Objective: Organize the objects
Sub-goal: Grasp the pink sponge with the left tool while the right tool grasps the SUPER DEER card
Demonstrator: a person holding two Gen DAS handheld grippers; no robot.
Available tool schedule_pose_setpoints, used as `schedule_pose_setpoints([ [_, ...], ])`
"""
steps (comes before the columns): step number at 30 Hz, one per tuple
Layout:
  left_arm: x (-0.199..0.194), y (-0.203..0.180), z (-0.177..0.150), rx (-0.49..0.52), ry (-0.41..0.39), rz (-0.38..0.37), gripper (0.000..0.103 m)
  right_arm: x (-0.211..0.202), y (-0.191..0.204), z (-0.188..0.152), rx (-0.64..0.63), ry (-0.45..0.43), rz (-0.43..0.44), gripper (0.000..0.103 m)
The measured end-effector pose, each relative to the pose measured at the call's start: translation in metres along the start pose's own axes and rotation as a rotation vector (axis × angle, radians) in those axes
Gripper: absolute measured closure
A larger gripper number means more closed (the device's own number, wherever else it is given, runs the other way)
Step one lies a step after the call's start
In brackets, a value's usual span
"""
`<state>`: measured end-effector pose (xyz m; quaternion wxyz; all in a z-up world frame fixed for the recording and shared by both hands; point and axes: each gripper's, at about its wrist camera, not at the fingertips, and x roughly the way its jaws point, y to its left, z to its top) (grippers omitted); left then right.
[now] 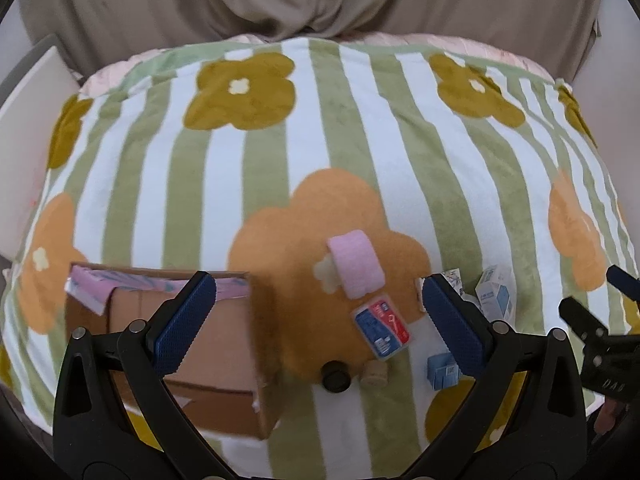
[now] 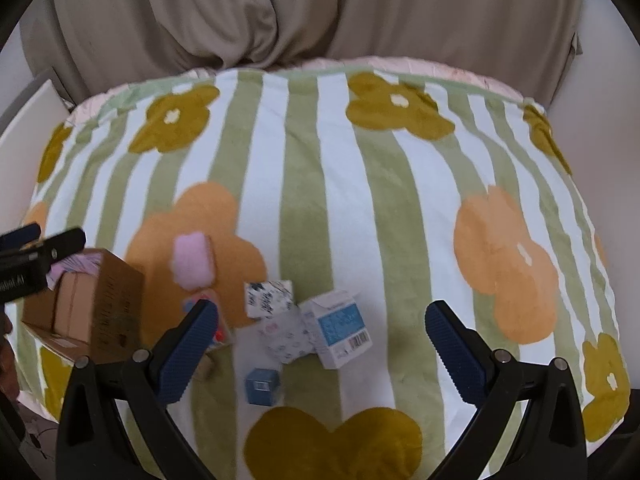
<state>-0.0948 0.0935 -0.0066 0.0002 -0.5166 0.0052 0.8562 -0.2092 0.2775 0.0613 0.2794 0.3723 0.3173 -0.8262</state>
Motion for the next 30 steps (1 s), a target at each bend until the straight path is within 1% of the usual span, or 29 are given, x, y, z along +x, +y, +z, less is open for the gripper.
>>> schedule_pose_setpoints([
  [6,0.050,-0.026,-0.006,0.031,0.059,0.013,0.003,0.040,-0.015,-0.012,-0.012,0.044,0.010,0.000],
  [12,0.099,-0.039,-0.015,0.035,0.110,0.033,0.004,0.082,-0.032,-0.023,-0.010,0.079,0.089,0.001],
  [16,0.126,-0.043,-0.018,0.023,0.129,0.047,0.004,0.108,-0.045,-0.030,-0.003,0.106,0.164,0.000],
  [18,0.138,-0.043,-0.018,0.009,0.137,0.051,0.005,0.118,-0.047,-0.033,-0.016,0.113,0.187,0.000],
  [19,0.144,-0.043,-0.018,0.003,0.141,0.055,0.005,0.120,-0.047,-0.034,-0.026,0.112,0.184,0.000],
  [22,0.160,-0.043,-0.018,-0.013,0.151,0.069,0.006,0.131,-0.051,-0.036,-0.034,0.117,0.232,0.000],
  [23,0.163,-0.042,-0.018,-0.317,0.158,0.170,0.006,0.133,-0.052,-0.037,-0.033,0.116,0.240,0.000],
  [27,0.179,-0.038,-0.021,-0.339,0.175,0.180,0.007,0.144,-0.057,-0.038,-0.030,0.124,0.279,0.001],
  [30,0.188,-0.035,-0.024,-0.355,0.184,0.183,0.008,0.151,-0.057,-0.039,-0.052,0.135,0.299,0.007],
])
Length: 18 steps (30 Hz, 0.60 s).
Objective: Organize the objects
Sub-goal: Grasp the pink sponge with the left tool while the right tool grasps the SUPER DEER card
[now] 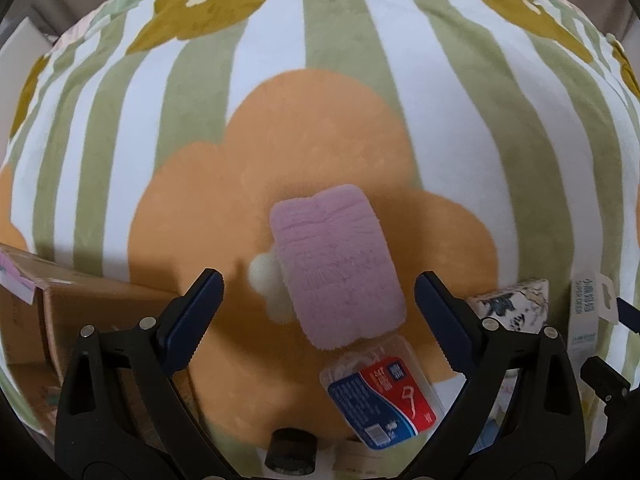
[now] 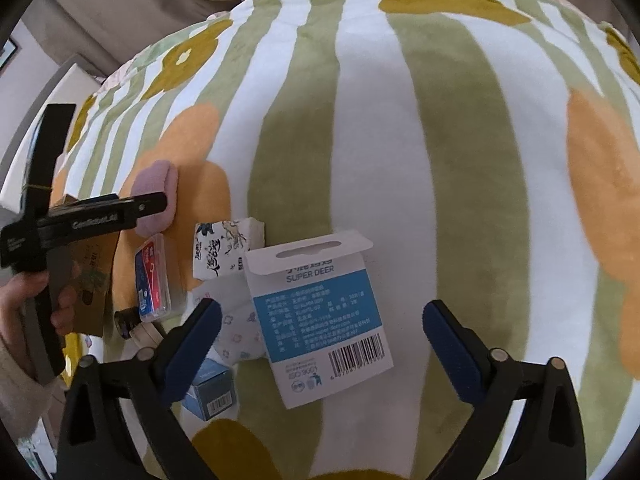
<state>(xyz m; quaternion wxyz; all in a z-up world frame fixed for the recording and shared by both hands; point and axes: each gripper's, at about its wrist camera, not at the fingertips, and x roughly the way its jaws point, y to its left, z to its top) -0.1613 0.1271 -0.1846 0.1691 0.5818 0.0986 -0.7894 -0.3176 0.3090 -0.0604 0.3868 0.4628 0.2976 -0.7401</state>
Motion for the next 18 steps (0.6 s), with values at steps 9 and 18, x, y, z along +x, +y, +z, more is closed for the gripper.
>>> schedule_pose_setpoints([
  [9,0.014,0.001,0.001,-0.005,0.018,-0.016,0.029,0.018,-0.007,0.000,-0.005,0.046,0.076,0.032],
  [18,0.018,-0.002,0.003,0.015,0.024,-0.061,0.056,0.019,-0.004,-0.001,-0.009,0.022,0.053,0.034],
])
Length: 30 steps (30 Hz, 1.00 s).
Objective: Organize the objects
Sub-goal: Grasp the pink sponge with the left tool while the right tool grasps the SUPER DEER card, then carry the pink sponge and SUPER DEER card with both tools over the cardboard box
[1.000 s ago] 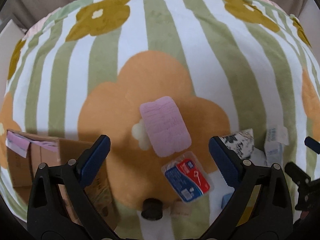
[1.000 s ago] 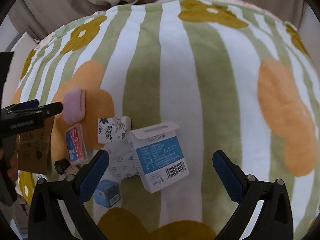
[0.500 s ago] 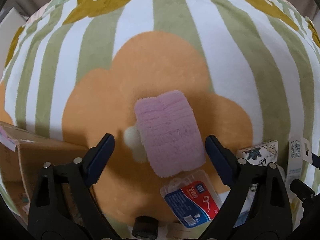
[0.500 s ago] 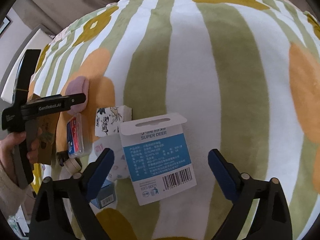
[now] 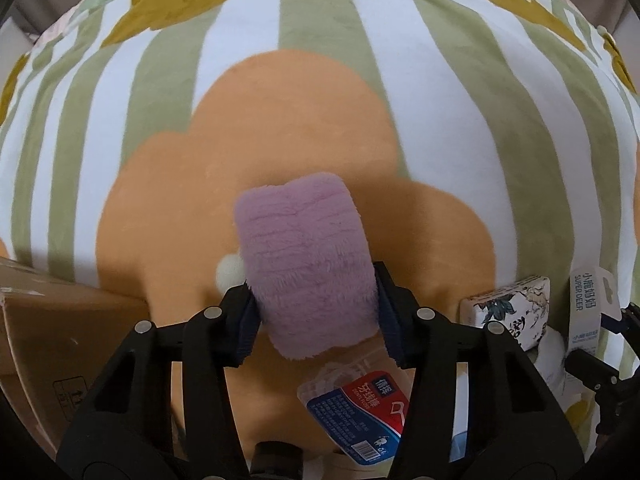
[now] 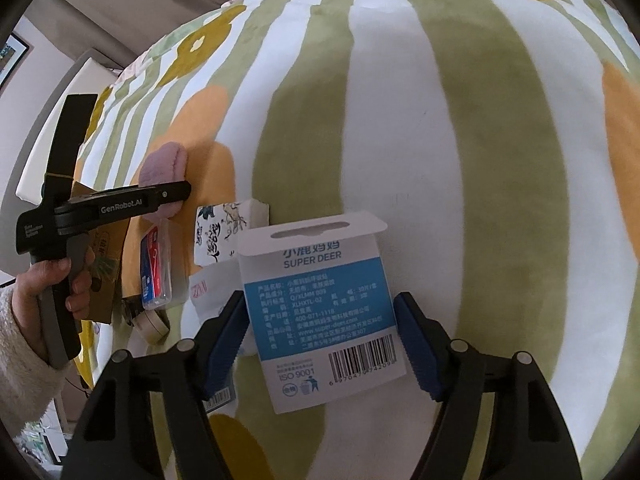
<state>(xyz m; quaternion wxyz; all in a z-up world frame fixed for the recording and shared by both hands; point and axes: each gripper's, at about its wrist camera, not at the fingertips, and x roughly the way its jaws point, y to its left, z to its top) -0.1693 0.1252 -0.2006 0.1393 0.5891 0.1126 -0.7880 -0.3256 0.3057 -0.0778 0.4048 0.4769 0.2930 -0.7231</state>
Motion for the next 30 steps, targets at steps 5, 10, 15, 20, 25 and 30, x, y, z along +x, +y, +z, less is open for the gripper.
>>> schedule_pose_setpoints([
  [5,-0.005,0.003,0.001,0.008,-0.009,-0.005,0.058,0.000,0.002,0.001,0.007,-0.008,-0.017,0.034],
  [10,-0.011,0.002,0.003,0.010,-0.018,-0.006,0.058,-0.007,0.002,-0.001,0.020,-0.025,-0.032,0.034],
  [15,-0.021,0.007,0.004,0.007,-0.036,-0.009,0.058,-0.014,0.001,-0.002,0.047,-0.042,-0.037,0.035],
  [20,-0.042,-0.004,-0.006,0.010,-0.046,-0.011,0.058,-0.026,0.003,-0.002,0.071,-0.066,-0.046,0.035],
  [25,-0.067,-0.005,-0.008,-0.001,-0.071,-0.016,0.058,-0.045,0.008,0.003,0.100,-0.104,-0.073,0.035],
  [30,-0.098,-0.007,-0.011,-0.005,-0.105,-0.015,0.058,-0.070,0.019,0.009,0.107,-0.132,-0.096,0.035],
])
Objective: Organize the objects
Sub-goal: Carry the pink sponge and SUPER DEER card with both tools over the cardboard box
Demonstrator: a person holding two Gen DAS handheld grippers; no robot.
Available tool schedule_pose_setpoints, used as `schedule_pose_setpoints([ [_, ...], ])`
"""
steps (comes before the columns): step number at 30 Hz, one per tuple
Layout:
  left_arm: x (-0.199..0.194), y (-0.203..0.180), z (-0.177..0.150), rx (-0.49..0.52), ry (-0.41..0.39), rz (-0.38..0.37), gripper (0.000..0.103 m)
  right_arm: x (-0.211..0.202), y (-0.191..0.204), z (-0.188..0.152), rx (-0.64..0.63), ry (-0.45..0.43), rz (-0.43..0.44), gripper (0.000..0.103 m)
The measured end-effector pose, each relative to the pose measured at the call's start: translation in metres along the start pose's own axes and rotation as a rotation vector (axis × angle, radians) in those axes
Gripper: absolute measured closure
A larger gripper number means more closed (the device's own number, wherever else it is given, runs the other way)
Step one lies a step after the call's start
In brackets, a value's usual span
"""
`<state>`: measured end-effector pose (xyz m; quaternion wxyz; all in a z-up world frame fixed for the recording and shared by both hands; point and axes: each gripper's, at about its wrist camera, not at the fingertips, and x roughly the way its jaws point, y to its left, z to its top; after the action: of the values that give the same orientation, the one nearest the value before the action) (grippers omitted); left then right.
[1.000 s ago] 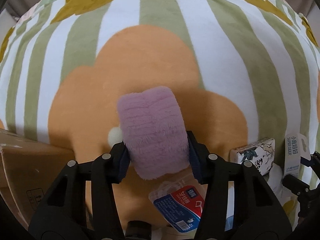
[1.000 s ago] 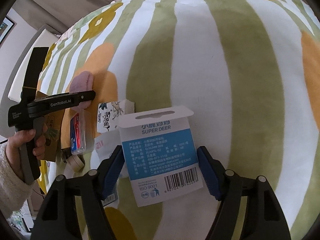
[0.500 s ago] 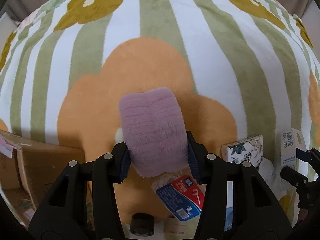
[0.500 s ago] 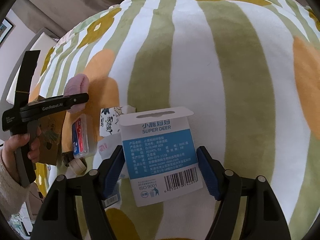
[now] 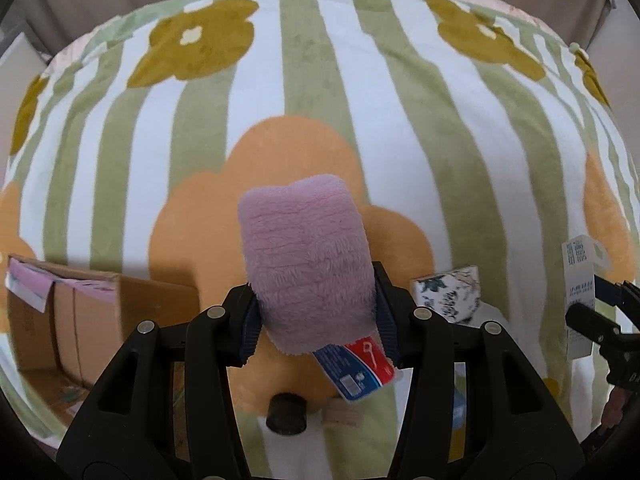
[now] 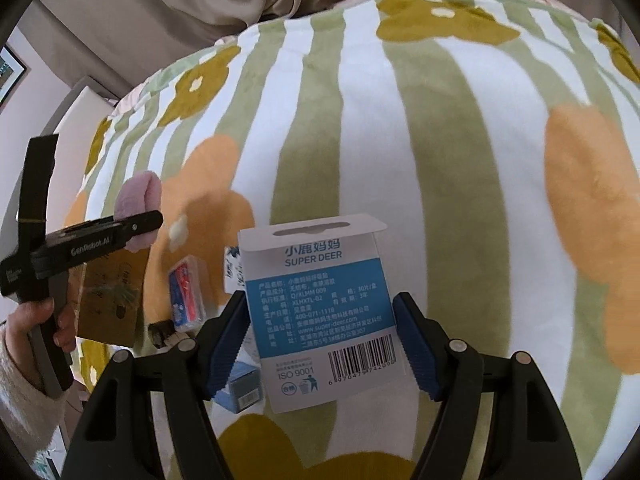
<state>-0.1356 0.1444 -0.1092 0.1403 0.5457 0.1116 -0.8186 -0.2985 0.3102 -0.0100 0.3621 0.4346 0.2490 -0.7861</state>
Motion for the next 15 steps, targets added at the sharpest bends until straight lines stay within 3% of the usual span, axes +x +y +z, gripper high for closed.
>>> schedule_pose_setpoints([
  [15,-0.090,0.042,0.003,-0.101,-0.083,0.005,0.058,-0.057,0.062,0.037,-0.067,-0.066,-0.060,0.035],
])
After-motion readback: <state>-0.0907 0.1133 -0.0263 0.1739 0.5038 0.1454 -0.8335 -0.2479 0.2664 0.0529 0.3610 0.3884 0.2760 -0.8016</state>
